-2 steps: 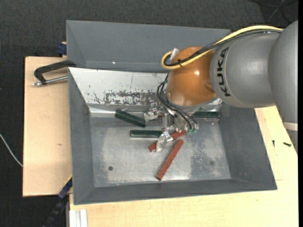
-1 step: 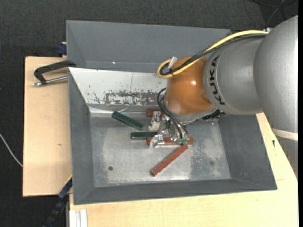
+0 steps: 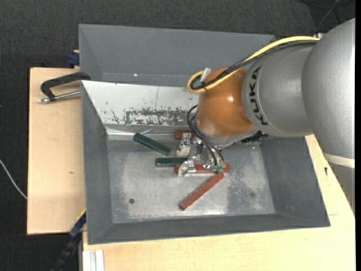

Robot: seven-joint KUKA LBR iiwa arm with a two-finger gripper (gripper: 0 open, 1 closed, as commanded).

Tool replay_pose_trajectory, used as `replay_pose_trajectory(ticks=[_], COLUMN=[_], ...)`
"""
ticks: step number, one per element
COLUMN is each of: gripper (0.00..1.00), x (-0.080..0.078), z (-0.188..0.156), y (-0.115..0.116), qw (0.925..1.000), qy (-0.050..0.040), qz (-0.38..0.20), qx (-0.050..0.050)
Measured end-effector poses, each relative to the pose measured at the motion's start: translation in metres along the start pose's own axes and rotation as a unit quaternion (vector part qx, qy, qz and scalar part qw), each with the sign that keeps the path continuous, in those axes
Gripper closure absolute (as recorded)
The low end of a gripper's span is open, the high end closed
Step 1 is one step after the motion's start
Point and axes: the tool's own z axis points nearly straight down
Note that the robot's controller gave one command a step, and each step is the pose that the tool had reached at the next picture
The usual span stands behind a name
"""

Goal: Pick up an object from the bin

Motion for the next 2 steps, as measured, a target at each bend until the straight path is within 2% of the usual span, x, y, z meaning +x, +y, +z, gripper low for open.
replay_pose_trajectory(ticks=[1,2], gripper=[1.0,1.0], x=[-0.005,-0.026], z=[-0.025,-0.093], y=[-0.001,-0.003], qw=[0.9999,0.9997], qy=[0.0107,0.0094], qz=[-0.003,-0.021], qx=[-0.002,-0.003])
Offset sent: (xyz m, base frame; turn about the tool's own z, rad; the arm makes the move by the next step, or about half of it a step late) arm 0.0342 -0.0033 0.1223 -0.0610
